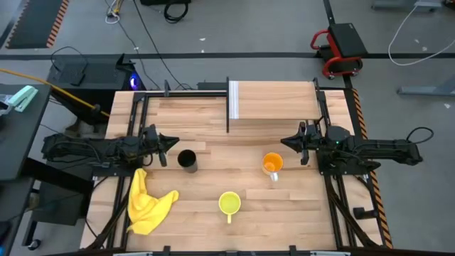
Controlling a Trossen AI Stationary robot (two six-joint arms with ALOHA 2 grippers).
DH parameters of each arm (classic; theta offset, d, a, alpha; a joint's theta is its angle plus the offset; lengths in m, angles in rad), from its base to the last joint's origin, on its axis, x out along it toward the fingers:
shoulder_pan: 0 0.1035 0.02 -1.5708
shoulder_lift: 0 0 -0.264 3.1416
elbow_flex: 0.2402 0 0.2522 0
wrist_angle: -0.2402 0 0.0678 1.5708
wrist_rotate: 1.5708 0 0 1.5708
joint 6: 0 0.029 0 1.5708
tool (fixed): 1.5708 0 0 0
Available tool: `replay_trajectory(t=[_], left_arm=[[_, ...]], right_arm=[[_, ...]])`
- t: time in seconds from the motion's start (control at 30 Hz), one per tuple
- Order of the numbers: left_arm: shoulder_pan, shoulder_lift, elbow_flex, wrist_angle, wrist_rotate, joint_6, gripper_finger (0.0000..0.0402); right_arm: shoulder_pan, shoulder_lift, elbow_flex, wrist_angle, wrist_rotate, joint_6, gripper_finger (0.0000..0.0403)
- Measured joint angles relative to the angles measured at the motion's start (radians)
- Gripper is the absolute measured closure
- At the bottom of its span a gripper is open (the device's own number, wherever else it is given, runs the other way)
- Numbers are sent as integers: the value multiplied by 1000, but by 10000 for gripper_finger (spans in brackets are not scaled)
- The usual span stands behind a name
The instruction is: Stack small to large cups/mugs on shelf
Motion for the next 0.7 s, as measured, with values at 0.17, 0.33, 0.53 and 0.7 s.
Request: replay_trajectory(t=[0.17,0.33,0.53,0.7], left_arm=[[0,0,0,0,0,0,378],[0,0,0,0,0,0,376],[0,0,0,0,0,0,367],[0,0,0,0,0,0,367]], right_arm=[[0,0,0,0,0,0,380],[0,0,0,0,0,0,380],[0,0,0,0,0,0,380],[0,0,0,0,0,0,380]])
